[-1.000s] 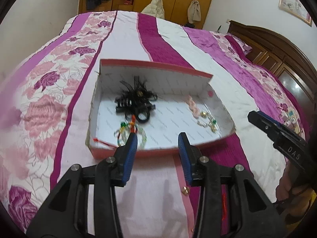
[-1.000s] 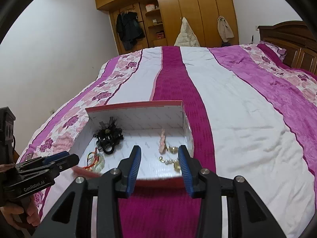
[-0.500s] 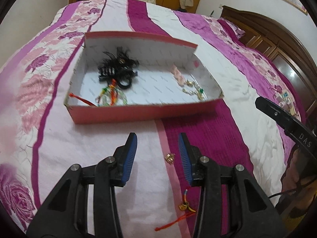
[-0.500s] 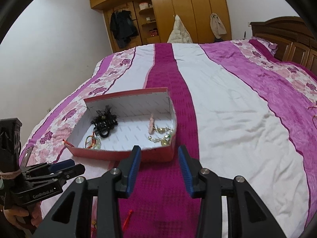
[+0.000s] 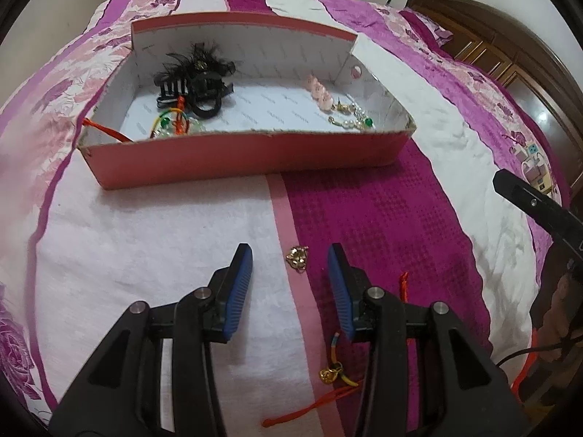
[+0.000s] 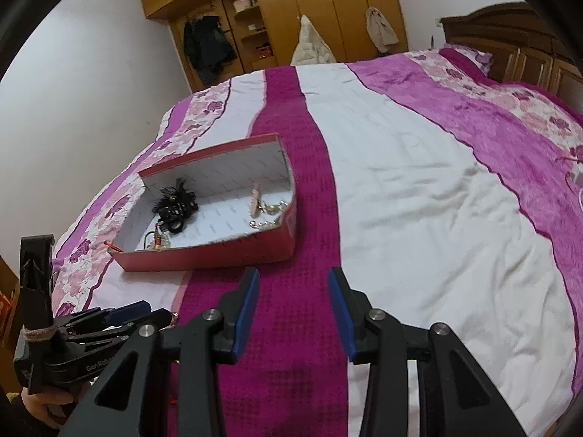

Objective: Organize jewelry
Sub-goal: 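Grasp the small gold charm with the left tool, then grasp the red rainbow cord bracelet with the right tool while the left holds the charm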

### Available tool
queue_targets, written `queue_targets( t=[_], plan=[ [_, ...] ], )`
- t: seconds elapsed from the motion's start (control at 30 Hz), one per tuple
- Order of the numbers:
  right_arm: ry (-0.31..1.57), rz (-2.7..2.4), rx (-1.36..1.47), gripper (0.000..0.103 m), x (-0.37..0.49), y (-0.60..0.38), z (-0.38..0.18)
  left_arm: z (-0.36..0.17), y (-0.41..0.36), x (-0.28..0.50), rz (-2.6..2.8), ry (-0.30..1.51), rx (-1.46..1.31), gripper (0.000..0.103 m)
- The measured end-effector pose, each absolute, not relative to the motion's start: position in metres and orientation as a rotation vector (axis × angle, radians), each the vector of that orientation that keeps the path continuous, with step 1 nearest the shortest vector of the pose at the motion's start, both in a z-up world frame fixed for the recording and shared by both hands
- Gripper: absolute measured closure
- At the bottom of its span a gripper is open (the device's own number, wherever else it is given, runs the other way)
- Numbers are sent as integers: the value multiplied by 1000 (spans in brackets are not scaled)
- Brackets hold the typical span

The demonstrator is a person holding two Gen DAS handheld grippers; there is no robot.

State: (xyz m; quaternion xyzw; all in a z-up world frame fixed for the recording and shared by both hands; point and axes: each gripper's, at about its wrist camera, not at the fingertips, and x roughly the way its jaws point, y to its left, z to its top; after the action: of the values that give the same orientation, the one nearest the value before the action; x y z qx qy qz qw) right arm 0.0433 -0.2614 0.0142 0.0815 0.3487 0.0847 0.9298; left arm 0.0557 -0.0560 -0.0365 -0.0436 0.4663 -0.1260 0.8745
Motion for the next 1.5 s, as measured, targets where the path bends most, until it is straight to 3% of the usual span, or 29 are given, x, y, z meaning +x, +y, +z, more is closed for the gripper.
queue_targets(
  t=[0.2,0.37,1.07,1.5],
  plan=[
    [739,161,200,61,41,-271,3,-43,-64,58,-261,977,-62,71],
    [749,155,218,61,38,-275,-1,-48,-64,60,-249,976,-49,97],
    [766,223,186,61,23,-243,2,-5,-12,32,-165,873,-114,97],
    [840,327,142,61,11,-195,-7,-7,6,16,-138,862,-123,97]
  ],
)
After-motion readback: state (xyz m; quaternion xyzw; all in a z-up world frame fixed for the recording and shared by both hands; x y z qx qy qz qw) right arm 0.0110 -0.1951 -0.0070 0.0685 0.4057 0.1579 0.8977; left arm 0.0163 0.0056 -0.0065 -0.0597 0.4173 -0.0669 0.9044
